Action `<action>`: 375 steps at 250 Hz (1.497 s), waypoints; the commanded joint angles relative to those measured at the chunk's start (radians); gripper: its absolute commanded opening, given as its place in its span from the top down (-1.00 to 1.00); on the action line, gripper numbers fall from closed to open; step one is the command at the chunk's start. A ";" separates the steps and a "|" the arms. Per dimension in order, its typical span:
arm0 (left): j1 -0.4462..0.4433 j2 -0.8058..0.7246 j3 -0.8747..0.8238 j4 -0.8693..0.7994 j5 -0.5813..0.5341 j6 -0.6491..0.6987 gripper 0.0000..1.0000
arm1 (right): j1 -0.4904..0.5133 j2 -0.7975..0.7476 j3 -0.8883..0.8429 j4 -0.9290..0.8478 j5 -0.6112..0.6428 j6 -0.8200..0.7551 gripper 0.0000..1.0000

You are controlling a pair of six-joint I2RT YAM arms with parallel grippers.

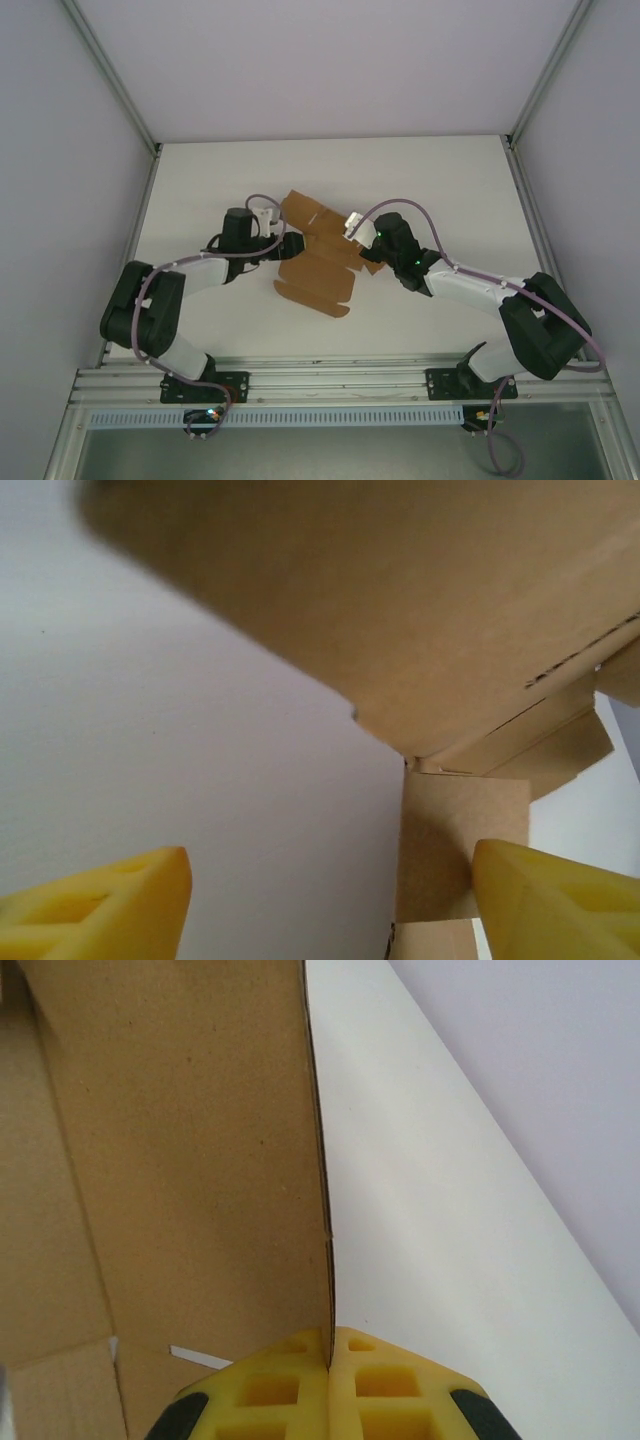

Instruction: Assemble paper box

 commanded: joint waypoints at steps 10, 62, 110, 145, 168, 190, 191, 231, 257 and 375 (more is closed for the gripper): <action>-0.002 0.048 0.013 0.097 0.069 -0.035 -0.05 | -0.002 -0.029 -0.023 0.041 -0.049 0.038 1.00; -0.003 0.064 0.004 0.142 0.069 -0.054 0.41 | -0.002 -0.029 -0.029 0.034 -0.055 0.038 1.00; -0.003 0.050 0.000 0.130 0.054 -0.044 0.74 | -0.001 -0.029 -0.029 0.025 -0.049 0.008 1.00; -0.004 0.046 0.001 0.106 0.038 -0.035 0.68 | 0.001 -0.029 -0.012 -0.005 -0.030 -0.063 1.00; -0.002 0.034 -0.006 0.094 0.033 -0.034 0.29 | 0.006 -0.023 0.021 -0.046 0.020 -0.138 1.00; 0.003 -0.007 -0.012 0.040 0.000 -0.017 -0.24 | 0.016 -0.004 0.061 -0.082 0.099 -0.230 1.00; 0.002 -0.009 -0.013 0.037 -0.002 -0.016 -0.26 | 0.017 -0.002 0.063 -0.082 0.103 -0.235 1.00; 0.007 -0.142 -0.019 -0.158 -0.138 0.053 -1.00 | 0.056 0.062 0.110 -0.050 0.272 -0.422 1.00; 0.017 -0.237 -0.022 -0.280 -0.242 0.079 -1.00 | 0.084 0.109 0.104 0.048 0.333 -0.530 1.00; 0.194 -0.222 0.070 -0.442 -0.496 0.006 -1.00 | 0.201 0.380 -0.002 0.687 0.483 -0.915 1.00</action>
